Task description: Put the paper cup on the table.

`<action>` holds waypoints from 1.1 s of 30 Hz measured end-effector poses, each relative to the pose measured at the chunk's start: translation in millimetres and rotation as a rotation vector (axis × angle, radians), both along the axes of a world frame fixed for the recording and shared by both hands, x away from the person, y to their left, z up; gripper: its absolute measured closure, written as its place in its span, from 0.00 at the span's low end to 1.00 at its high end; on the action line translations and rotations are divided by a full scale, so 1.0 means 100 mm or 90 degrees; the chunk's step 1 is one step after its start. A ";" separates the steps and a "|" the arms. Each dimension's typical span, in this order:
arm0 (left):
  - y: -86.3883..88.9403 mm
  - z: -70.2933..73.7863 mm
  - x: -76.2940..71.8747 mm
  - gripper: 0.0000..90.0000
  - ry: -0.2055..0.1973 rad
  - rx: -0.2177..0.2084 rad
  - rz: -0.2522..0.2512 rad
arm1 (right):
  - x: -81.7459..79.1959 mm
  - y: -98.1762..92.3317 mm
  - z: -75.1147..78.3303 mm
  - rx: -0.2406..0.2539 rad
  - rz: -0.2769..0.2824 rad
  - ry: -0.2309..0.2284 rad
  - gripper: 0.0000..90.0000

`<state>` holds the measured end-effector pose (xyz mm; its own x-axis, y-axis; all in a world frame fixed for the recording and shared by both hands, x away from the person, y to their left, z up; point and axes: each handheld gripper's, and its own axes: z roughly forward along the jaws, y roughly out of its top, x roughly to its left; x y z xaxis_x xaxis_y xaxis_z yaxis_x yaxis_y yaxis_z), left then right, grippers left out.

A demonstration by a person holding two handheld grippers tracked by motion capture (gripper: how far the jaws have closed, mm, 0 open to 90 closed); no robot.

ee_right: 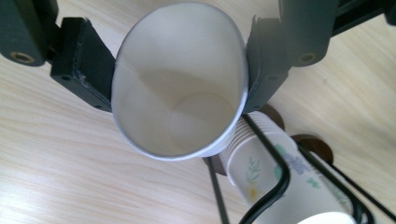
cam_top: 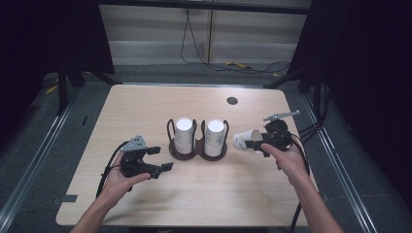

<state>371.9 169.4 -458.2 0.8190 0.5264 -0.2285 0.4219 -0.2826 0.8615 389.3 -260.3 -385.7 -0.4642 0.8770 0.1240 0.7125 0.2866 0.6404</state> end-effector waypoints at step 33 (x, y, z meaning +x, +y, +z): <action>-0.01 -0.06 0.13 0.18 0.010 0.012 0.001 | 0.64 -0.11 -0.07 -0.130 -0.060 0.163 0.32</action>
